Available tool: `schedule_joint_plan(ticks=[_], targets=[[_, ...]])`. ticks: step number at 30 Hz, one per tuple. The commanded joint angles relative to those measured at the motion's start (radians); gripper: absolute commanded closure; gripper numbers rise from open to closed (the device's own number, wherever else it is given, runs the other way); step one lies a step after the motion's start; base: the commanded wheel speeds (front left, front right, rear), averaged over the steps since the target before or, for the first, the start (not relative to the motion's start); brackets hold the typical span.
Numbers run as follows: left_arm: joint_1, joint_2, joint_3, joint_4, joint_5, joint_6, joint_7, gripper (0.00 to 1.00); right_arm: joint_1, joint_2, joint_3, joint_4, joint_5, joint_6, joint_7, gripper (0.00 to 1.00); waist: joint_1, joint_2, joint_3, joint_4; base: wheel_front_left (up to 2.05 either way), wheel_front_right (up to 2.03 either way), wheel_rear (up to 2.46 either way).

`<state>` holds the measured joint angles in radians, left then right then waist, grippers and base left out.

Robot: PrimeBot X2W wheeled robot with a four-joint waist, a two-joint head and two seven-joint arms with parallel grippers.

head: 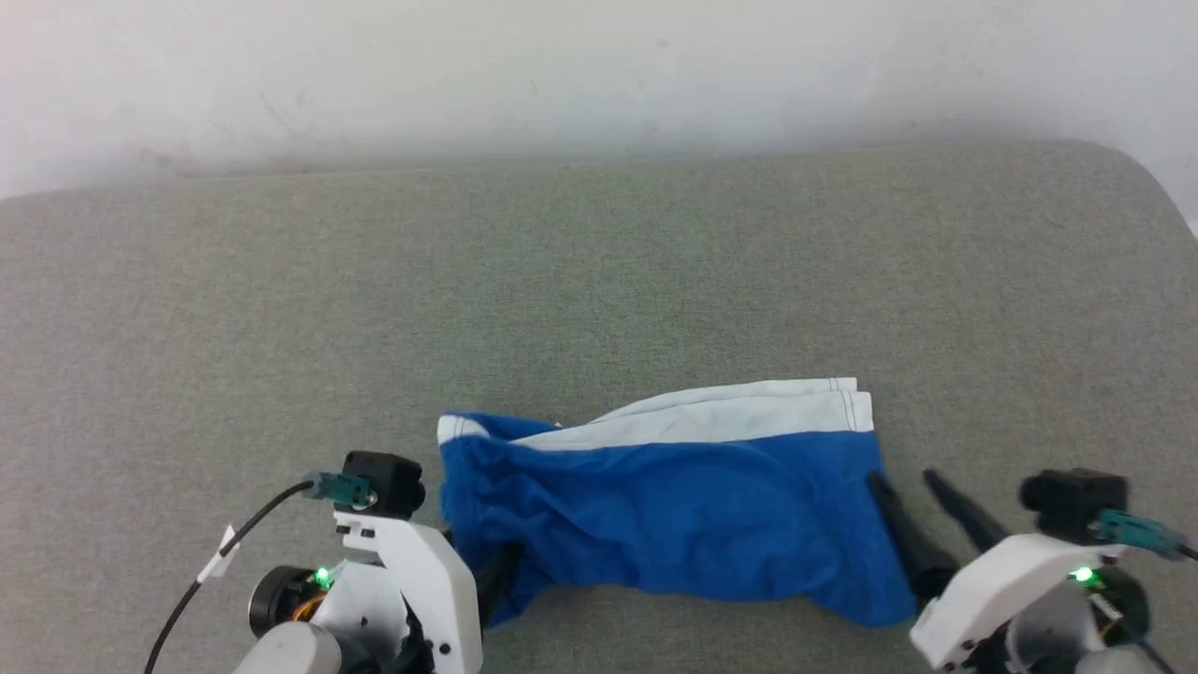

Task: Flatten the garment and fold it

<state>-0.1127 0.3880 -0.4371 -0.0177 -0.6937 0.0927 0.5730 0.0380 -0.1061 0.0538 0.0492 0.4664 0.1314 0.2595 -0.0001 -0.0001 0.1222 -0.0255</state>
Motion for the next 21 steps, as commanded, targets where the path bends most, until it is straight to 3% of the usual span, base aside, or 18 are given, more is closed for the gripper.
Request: schedule_joint_plan(ticks=[1,7,12,21], targets=[[0.013,-0.018,0.016,-0.017,0.02,0.017,-0.058,0.0,0.008,0.009,-0.033,-0.025,-0.036,-0.001,-0.051,0.0,0.0001,0.0001,-0.015,0.015,0.0,0.0,0.0],[0.045,-0.078,0.096,-0.061,0.046,0.09,-0.254,0.0,0.013,-0.004,-0.1,-0.087,-0.125,-0.001,-0.067,0.0,0.0001,0.0001,-0.038,0.043,0.0,0.0,0.0],[0.047,-0.114,0.137,-0.069,0.077,0.108,-0.411,0.0,0.005,-0.041,-0.148,-0.111,-0.142,-0.001,0.0,0.0,0.0001,0.0001,-0.038,0.066,0.0,0.0,0.0],[0.007,-0.127,0.149,0.061,0.225,0.068,-0.784,0.0,-0.042,-0.123,-0.163,-0.052,-0.091,-0.001,0.285,0.0,0.0001,0.0001,-0.021,0.12,0.0,0.0,0.0]])
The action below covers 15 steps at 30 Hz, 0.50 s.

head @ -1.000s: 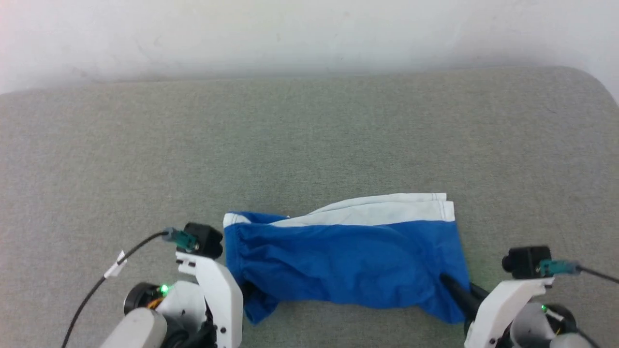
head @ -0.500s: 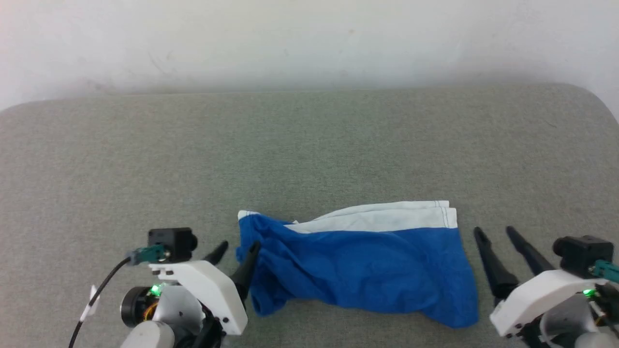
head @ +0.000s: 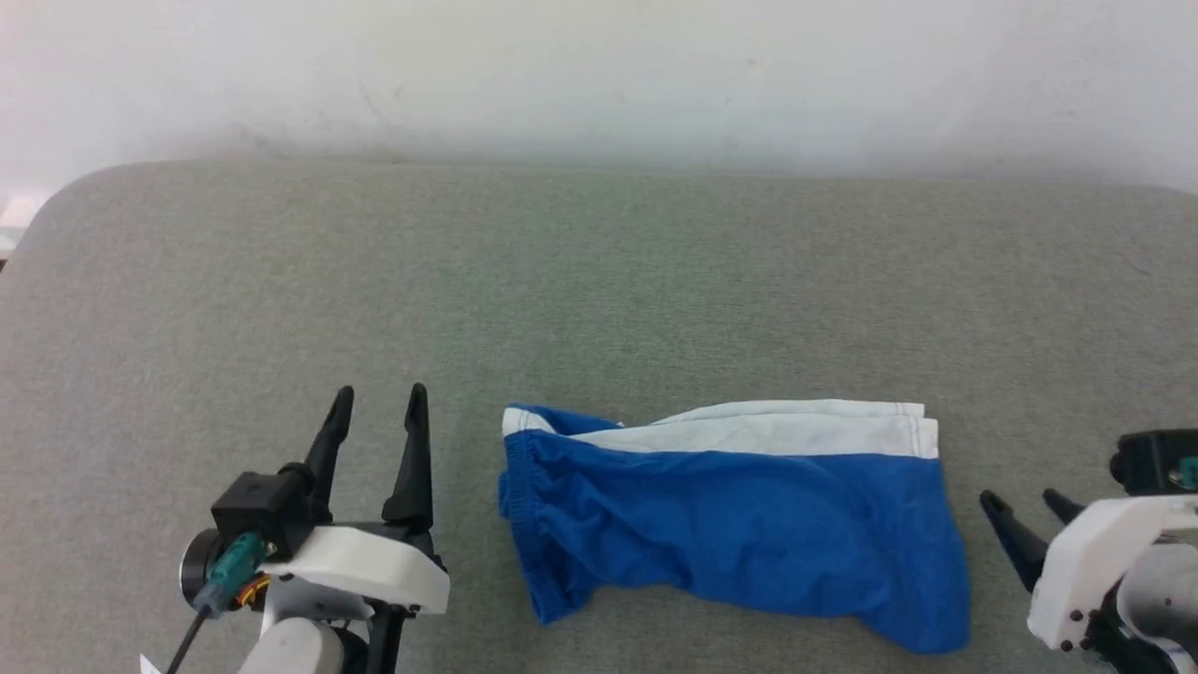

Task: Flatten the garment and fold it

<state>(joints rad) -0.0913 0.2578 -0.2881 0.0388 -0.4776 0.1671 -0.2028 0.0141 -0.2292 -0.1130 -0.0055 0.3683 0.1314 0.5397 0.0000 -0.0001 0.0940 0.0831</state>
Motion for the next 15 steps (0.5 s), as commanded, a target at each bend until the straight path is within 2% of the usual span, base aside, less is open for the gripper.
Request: schedule_joint_plan(ticks=[1,6,14,15], targets=[[-0.02,0.007,-0.001,0.019,0.025,-0.012,-0.024,0.0,-0.028,-0.005,0.012,0.015,0.016,-0.001,0.033,0.0,0.0,0.0001,0.009,0.015,0.0,0.0,0.0],[-0.034,0.012,0.008,0.055,0.083,-0.037,-0.056,0.0,-0.092,-0.001,0.055,0.1,0.072,-0.001,0.131,0.0,0.0,0.0001,0.023,0.033,0.0,0.0,0.0],[-0.02,-0.011,0.018,0.018,0.156,-0.075,-0.059,0.0,-0.161,0.018,0.122,0.312,0.124,-0.001,0.194,0.0,0.0,0.0001,0.039,0.066,0.0,0.0,0.0],[-0.017,-0.016,0.02,0.014,0.162,-0.078,-0.059,0.0,-0.164,0.021,0.128,0.334,0.137,-0.001,0.203,0.03,0.0,0.0001,0.04,0.068,0.0,0.0,0.0]])
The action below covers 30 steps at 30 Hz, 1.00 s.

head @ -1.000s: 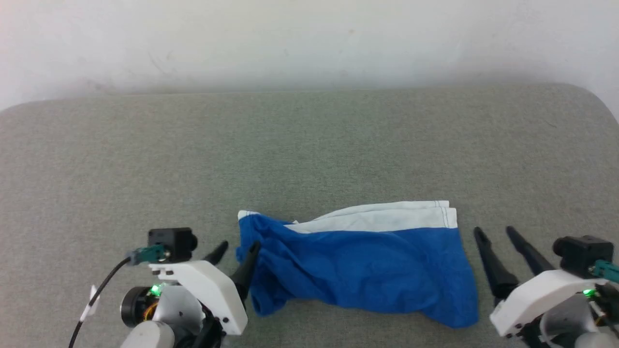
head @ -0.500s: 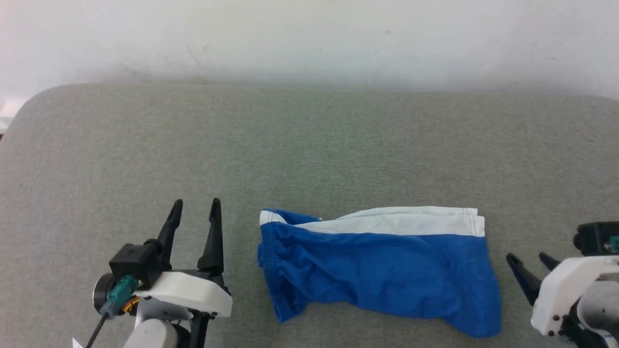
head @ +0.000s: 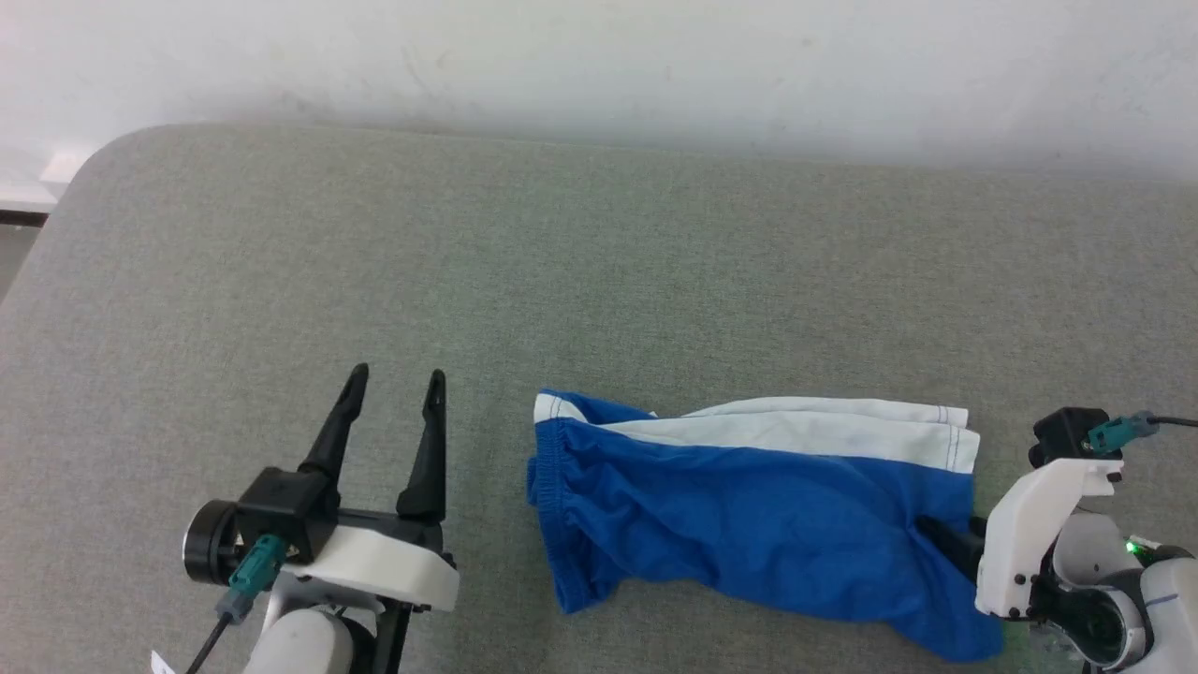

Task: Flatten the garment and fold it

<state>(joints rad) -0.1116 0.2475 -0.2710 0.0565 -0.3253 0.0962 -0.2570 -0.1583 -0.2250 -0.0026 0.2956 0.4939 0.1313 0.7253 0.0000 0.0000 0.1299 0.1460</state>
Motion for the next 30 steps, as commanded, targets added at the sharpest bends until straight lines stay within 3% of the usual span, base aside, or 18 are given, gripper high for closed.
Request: schedule_joint_plan(ticks=[1,2,3,12,23,27,30], targets=[[0.007,-0.009,0.006,-0.006,0.015,-0.011,-0.004,0.0,0.007,0.018,0.027,0.051,0.02,-0.001,0.027,0.61,0.0,0.0,0.004,0.007,0.0,0.0,0.0],[0.01,-0.014,0.009,-0.009,0.019,-0.014,-0.004,0.0,0.006,0.018,0.036,0.063,0.029,-0.001,0.035,0.95,0.0,0.0,0.004,0.007,0.0,0.0,0.0],[0.015,-0.019,0.014,-0.011,0.022,-0.016,-0.005,0.0,0.005,0.019,0.044,0.072,0.039,-0.001,0.041,1.0,0.0,0.0,0.002,0.005,0.0,0.0,0.0],[0.073,-0.041,0.057,-0.024,0.043,-0.012,-0.005,0.0,0.005,-0.024,0.024,0.02,0.075,-0.001,-0.071,1.0,0.0,0.0,-0.031,-0.033,0.0,0.0,0.0],[0.103,-0.051,0.076,-0.034,0.057,-0.013,-0.005,0.0,0.112,-0.114,-0.18,-0.043,0.027,-0.001,-0.086,1.0,0.0,0.0,-0.048,-0.047,0.0,0.0,0.0],[0.109,-0.053,0.078,-0.027,0.059,-0.012,-0.005,0.0,0.112,-0.096,-0.21,-0.109,0.019,-0.001,-0.062,1.0,0.0,0.0,-0.052,-0.051,0.0,0.0,0.0],[0.114,-0.056,0.076,-0.022,0.06,-0.012,-0.005,0.0,0.092,-0.02,-0.197,-0.179,0.117,-0.001,-0.01,1.0,0.0,0.0,-0.061,-0.052,0.0,0.0,0.0]])
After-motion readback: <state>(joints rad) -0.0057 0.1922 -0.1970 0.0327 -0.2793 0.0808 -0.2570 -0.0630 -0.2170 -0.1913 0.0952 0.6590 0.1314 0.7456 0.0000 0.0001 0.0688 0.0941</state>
